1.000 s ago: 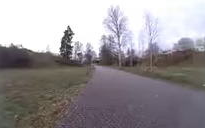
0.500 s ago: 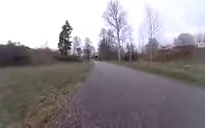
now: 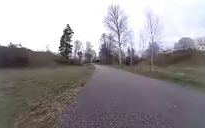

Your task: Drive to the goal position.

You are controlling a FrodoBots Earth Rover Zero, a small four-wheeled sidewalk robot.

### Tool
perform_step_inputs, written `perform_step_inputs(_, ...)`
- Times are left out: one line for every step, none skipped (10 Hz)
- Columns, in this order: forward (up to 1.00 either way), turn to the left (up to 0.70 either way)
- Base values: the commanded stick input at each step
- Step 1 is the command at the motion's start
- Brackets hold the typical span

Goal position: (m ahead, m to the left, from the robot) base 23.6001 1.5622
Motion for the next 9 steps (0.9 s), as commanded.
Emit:
perform_step_inputs(0.70, 0.00)
perform_step_inputs(0.70, 0.00)
perform_step_inputs(0.70, 0.00)
perform_step_inputs(0.70, 0.00)
perform_step_inputs(0.70, 0.00)
perform_step_inputs(0.70, 0.00)
perform_step_inputs(0.70, 0.00)
perform_step_inputs(0.70, 0.00)
perform_step_inputs(0.70, 0.00)
